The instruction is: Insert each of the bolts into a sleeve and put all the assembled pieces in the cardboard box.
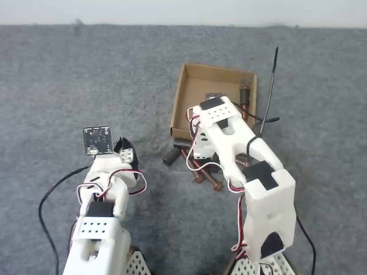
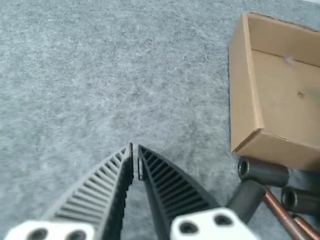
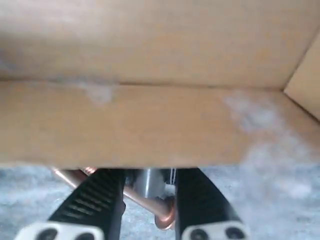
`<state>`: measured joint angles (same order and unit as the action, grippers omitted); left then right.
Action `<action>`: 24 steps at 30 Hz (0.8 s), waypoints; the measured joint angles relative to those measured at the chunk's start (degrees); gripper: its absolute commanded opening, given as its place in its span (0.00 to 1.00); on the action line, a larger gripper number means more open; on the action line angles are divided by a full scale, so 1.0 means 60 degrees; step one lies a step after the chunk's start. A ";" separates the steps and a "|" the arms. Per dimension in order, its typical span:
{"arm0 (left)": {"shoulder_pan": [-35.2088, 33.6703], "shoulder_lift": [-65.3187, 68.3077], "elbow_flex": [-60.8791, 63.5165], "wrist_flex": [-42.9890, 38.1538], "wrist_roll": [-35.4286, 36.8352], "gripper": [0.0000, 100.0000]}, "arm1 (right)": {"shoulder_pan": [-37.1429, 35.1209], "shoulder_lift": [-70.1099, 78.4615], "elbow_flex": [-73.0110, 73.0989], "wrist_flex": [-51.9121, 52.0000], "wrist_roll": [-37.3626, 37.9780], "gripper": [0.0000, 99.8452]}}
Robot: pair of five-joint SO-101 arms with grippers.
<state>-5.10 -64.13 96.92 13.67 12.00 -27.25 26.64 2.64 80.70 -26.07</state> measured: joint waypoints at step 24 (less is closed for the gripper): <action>0.0000 0.0000 0.0000 0.0000 -0.0220 0.02 | 0.5524 -0.5245 0.5538 -0.1978 0.0908 0.01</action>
<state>-5.10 -64.13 96.92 13.67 10.68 5.89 -4.84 35.87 68.84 -20.62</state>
